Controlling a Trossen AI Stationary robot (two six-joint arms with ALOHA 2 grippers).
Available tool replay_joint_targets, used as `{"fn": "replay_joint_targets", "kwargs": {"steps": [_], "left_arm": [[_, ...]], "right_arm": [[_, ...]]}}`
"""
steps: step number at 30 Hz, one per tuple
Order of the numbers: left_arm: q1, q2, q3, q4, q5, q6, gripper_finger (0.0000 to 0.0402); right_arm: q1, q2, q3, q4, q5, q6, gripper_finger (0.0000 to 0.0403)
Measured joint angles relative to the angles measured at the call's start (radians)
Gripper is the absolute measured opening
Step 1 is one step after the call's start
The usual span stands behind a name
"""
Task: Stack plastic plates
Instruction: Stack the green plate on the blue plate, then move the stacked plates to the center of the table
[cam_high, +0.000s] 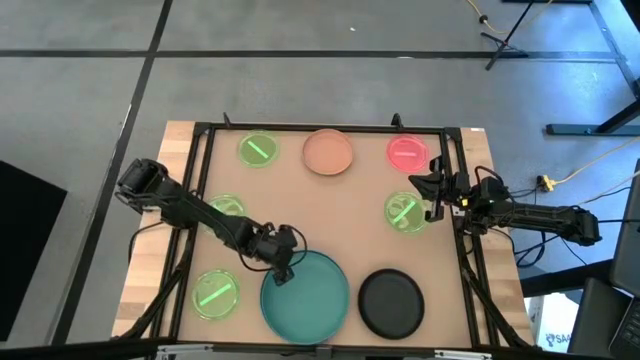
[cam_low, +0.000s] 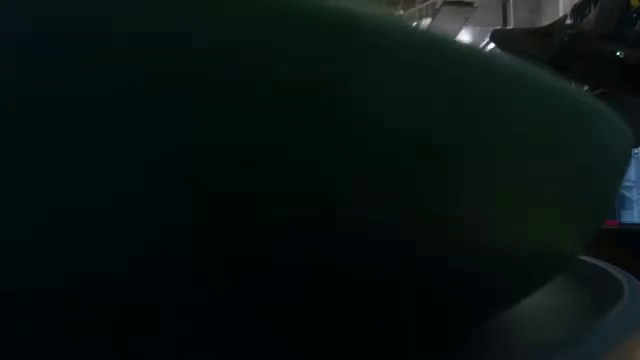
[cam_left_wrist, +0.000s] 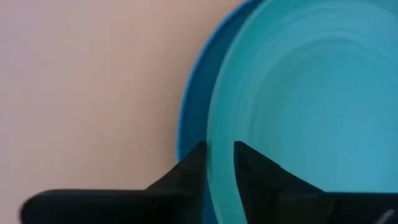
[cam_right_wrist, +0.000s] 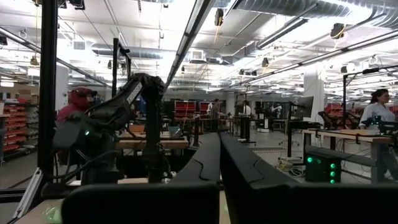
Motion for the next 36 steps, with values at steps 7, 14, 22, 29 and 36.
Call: {"fn": "replay_joint_targets", "kwargs": {"steps": [7,14,22,29,36], "left_arm": [[-0.053,-0.120,0.000,0.006,0.058,-0.067,0.0108],[-0.251,-0.137,0.000,0.134,0.044,-0.218,0.0109],[-0.415,0.001,0.043,0.391,0.037,-0.441,0.0094],[-0.440,0.214,0.346,0.206,0.089,-0.311,0.0073],[-0.435,0.420,0.499,0.094,0.186,-0.151,0.0052]], "right_arm": [[0.000,0.001,0.000,-0.024,0.000,0.000,0.0003],[-0.001,0.000,0.000,-0.017,0.000,-0.001,0.0003],[-0.001,0.000,0.000,-0.022,0.000,-0.001,0.0003],[-0.001,0.000,0.000,-0.022,0.000,-0.001,0.0003],[-0.001,0.000,0.000,-0.022,0.010,-0.002,0.0003]]}}
